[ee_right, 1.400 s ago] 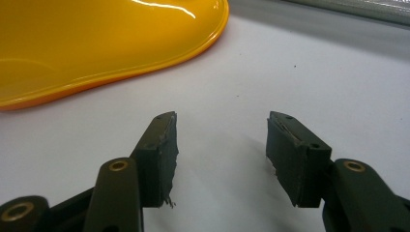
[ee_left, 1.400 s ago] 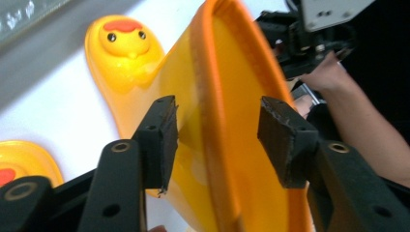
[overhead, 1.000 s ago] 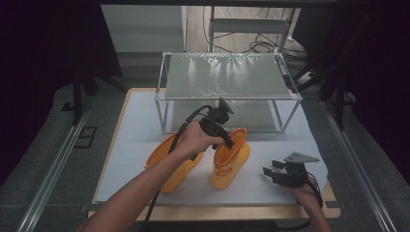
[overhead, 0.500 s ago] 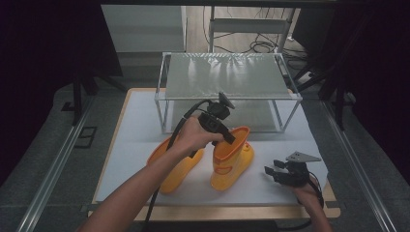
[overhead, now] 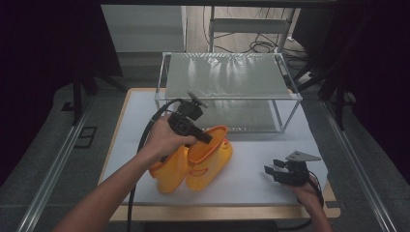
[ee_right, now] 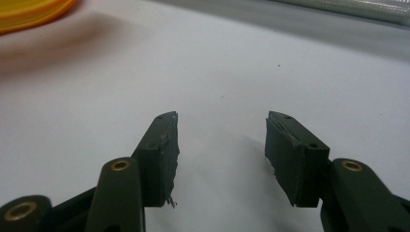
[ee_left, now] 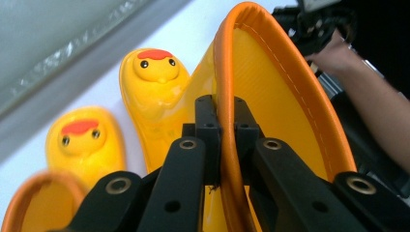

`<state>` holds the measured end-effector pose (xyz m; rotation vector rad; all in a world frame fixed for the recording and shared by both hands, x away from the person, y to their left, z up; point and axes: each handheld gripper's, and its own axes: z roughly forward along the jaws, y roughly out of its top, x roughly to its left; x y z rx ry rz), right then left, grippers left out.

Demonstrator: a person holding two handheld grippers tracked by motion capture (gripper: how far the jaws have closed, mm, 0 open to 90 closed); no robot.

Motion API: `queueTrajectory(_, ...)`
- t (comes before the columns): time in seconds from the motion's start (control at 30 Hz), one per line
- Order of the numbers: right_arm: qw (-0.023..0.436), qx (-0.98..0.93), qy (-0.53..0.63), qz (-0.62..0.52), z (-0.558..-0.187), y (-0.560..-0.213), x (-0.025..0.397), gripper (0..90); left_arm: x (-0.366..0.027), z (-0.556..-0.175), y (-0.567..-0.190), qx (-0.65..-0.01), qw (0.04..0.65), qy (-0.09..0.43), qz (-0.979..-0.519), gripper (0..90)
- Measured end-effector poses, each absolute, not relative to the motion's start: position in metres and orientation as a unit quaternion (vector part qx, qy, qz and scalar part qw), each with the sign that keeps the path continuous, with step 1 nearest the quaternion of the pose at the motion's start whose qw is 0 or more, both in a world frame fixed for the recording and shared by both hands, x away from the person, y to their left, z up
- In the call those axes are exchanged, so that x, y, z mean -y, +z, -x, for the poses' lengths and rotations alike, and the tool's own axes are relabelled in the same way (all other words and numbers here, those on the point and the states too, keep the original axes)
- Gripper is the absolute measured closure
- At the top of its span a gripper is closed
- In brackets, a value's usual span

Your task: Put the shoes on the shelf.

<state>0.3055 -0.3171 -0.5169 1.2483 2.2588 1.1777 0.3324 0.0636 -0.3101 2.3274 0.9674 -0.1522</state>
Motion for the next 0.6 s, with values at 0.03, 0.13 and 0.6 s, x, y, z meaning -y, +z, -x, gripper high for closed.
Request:
queueTrajectory(0.03,0.152,-0.787,0.41,-0.435,-0.305,-0.517,0.317,45.7,-0.064,-0.332,-0.31,-0.365,0.303,-0.057,-0.878,85.8)
queueTrajectory(0.13,0.148,-0.788,0.406,-0.438,-0.306,-0.518,0.316,45.8,-0.073,-0.327,-0.322,-0.363,0.299,-0.056,-0.881,85.8)
queueTrajectory(0.6,0.152,-0.788,0.409,-0.435,-0.305,-0.518,0.315,45.8,-0.093,-0.315,-0.346,-0.353,0.288,-0.021,-0.89,84.2)
